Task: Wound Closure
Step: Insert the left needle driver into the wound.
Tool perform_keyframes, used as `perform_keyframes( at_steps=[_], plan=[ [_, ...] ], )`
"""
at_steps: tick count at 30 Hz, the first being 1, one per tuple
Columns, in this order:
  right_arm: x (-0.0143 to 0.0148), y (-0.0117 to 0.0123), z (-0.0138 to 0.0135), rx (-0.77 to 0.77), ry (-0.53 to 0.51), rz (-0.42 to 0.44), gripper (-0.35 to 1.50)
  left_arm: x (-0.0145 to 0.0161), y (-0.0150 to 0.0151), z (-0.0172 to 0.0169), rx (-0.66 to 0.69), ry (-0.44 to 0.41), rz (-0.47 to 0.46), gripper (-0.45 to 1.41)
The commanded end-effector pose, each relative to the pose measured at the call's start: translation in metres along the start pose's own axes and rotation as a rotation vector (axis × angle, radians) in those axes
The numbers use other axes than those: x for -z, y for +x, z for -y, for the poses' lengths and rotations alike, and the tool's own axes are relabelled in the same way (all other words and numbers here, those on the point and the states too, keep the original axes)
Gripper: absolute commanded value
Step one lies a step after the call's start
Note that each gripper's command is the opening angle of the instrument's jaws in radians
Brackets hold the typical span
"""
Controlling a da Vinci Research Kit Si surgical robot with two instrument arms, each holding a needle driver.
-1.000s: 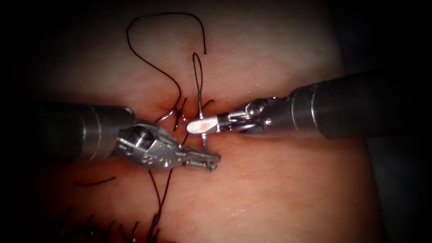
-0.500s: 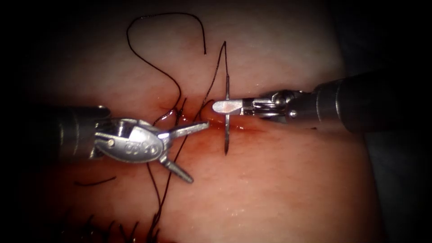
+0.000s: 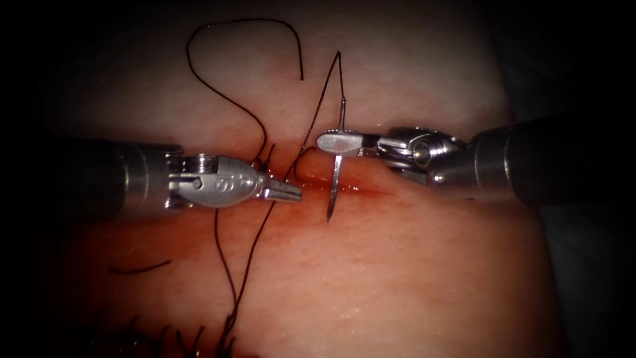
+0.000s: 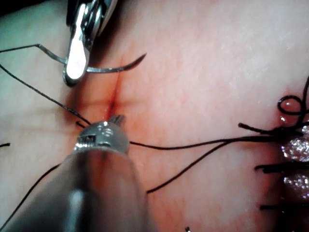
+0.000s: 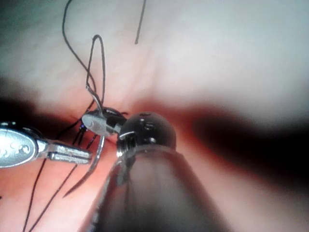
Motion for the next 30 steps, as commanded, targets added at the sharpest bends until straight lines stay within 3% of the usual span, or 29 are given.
perform_keyframes(
  at_steps=[1, 4, 9, 20, 30],
  plan=[
    [-0.0002, -0.0002, -0.0002, 0.006, 0.001, -0.003, -0.35, -0.0012, -0.0009, 0.0003, 0.012, -0.007, 0.031, -0.45],
    [0.0000, -0.0003, 0.0001, 0.011, -0.005, -0.007, -0.35, -0.0028, -0.0025, 0.0000, 0.033, -0.042, 0.117, -0.45],
    [0.0001, -0.0009, 0.0008, 0.023, 0.011, -0.008, -0.35, -0.0040, -0.0030, 0.0002, 0.047, -0.059, 0.141, -0.45],
    [0.0007, -0.0021, 0.0018, 0.073, 0.025, -0.003, -0.35, -0.0041, -0.0050, 0.0028, 0.058, -0.046, 0.269, -0.45],
    [0.0007, -0.0022, 0.0018, 0.116, 0.026, -0.008, -0.35, -0.0048, -0.0078, 0.0054, 0.041, -0.093, 0.399, -0.45]
  ],
)
